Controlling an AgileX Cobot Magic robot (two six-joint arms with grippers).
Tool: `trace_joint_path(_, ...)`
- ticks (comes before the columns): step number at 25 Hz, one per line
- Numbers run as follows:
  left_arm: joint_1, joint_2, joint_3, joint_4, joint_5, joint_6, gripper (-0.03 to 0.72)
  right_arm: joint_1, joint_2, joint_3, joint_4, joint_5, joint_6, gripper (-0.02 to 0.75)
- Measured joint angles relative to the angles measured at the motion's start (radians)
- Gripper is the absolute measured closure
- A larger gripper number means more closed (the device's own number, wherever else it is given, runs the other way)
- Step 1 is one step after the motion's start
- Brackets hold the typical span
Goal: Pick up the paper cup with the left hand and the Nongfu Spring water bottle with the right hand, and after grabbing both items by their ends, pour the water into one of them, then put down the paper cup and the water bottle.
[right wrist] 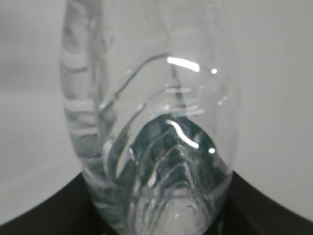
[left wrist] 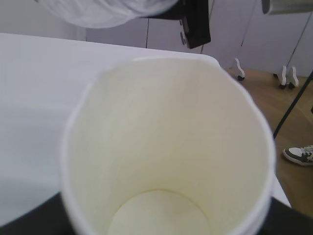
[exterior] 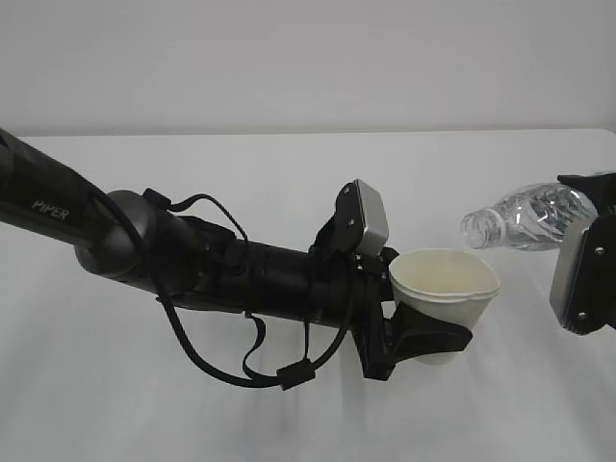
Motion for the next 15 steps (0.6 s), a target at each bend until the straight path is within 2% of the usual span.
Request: trace_joint_path(15,0.000,0.000,0.000,0.004,0.000,0.000,0.257,0.000,0.000,0.000,0.000,-0.006,-0.047,0.332)
